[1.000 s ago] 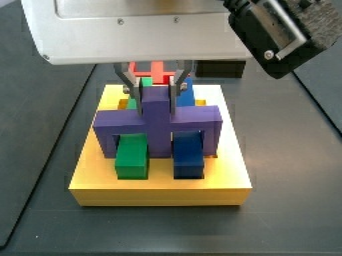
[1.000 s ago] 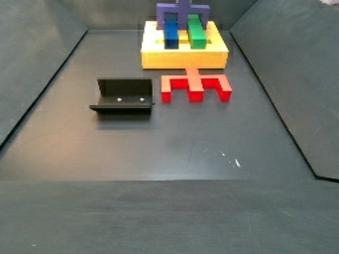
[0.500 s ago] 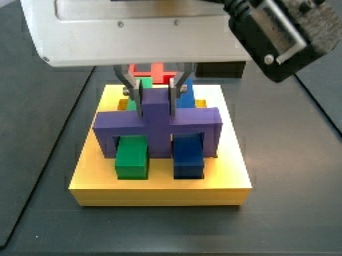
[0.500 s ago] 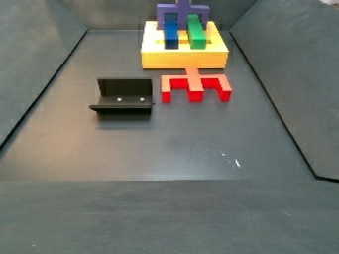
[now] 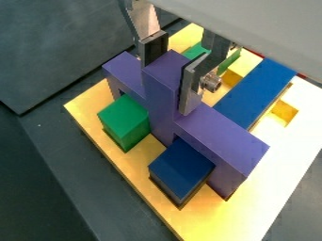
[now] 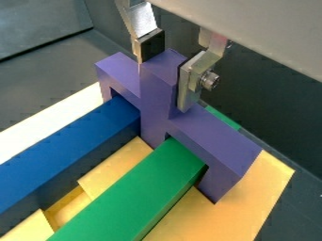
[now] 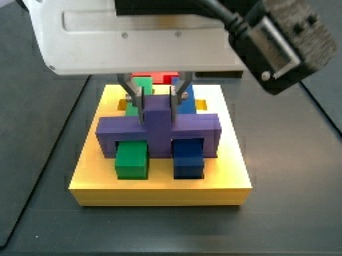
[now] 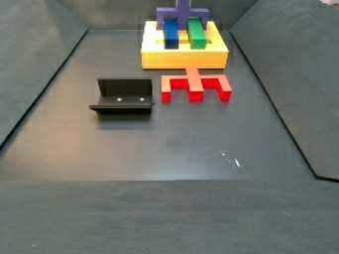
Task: Pick up the purple object. Move up. Move to above the board. Insert the purple object.
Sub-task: Insert the purple object.
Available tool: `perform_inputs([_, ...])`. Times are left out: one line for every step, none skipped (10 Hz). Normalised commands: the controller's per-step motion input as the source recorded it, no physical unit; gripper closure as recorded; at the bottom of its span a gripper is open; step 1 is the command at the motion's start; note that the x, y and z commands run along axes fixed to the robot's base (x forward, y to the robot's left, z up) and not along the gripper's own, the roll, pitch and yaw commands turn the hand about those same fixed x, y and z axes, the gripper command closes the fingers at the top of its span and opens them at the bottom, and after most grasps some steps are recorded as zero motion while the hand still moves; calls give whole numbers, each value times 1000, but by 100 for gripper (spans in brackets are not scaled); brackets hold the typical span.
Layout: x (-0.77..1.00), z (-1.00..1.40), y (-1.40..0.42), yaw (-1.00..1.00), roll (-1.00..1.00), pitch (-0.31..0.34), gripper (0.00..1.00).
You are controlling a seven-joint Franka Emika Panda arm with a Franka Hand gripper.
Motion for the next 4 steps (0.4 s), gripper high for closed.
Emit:
perform_inputs([3,-517,0,0,0,-40,100])
perform_inputs([0,-637,0,0,0,-107,100])
perform_inputs([0,-577,0,0,0,-100,100])
perform_inputs([0,0,0,0,0,0,100])
